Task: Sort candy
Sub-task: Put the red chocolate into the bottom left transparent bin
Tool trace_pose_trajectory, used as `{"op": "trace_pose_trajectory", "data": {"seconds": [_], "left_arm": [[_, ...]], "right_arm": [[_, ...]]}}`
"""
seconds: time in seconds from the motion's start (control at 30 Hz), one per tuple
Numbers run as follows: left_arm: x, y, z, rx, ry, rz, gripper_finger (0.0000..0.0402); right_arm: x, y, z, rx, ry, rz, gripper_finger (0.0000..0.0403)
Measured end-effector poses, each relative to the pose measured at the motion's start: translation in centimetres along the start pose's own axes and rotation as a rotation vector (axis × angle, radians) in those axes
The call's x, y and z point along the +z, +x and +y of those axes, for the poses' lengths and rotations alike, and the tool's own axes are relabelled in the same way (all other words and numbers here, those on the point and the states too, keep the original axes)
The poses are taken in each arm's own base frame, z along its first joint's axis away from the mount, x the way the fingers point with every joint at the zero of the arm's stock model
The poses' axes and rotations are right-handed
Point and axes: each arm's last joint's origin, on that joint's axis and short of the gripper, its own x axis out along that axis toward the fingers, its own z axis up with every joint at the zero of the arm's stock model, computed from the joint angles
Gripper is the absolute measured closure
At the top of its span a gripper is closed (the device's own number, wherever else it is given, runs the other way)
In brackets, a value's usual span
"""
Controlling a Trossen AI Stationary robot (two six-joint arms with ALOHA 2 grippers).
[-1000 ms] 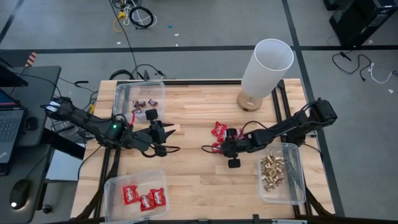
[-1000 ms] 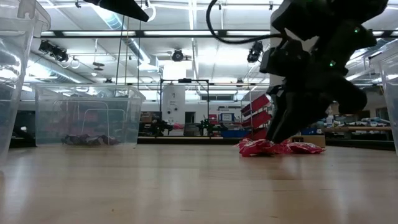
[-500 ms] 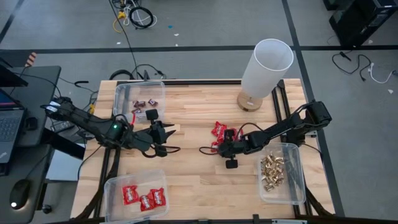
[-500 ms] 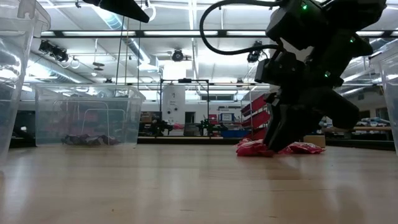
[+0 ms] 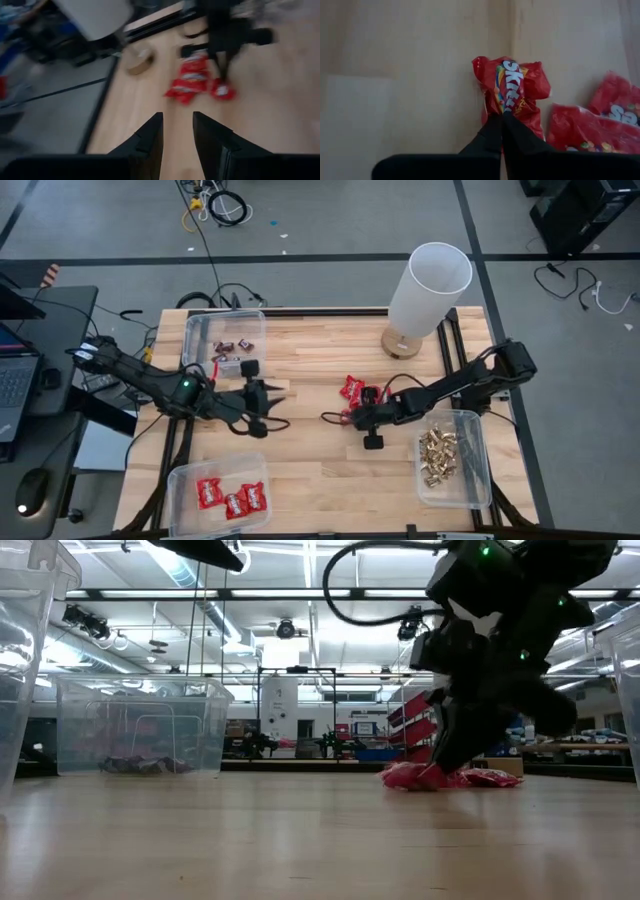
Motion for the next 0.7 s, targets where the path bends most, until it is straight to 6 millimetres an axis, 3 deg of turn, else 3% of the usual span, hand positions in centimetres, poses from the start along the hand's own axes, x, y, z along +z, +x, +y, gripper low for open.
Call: {"op": "trace_pose_trajectory", "data": {"seconds": [0.23,0.47,0.7], "left_arm": [[0.3,1.4,-1.7,-0.184,0.076,-0.027,0.0294],[0.3,4.2,-4.0,-0.205,0.186,-0.042,0.0294],[0.9,5.6,-4.7,-0.181,0.197,-0.110,0.0294]], "right_arm": [[3.0,-3.4,-0.6,0.157,0.051,-0.269,0.0403],[6.0,-6.6,-1.7,0.383,0.081,-0.597,0.0403],[6.7,-6.6,-3.2,0.596,0.321,-0.610,0.0403]]}}
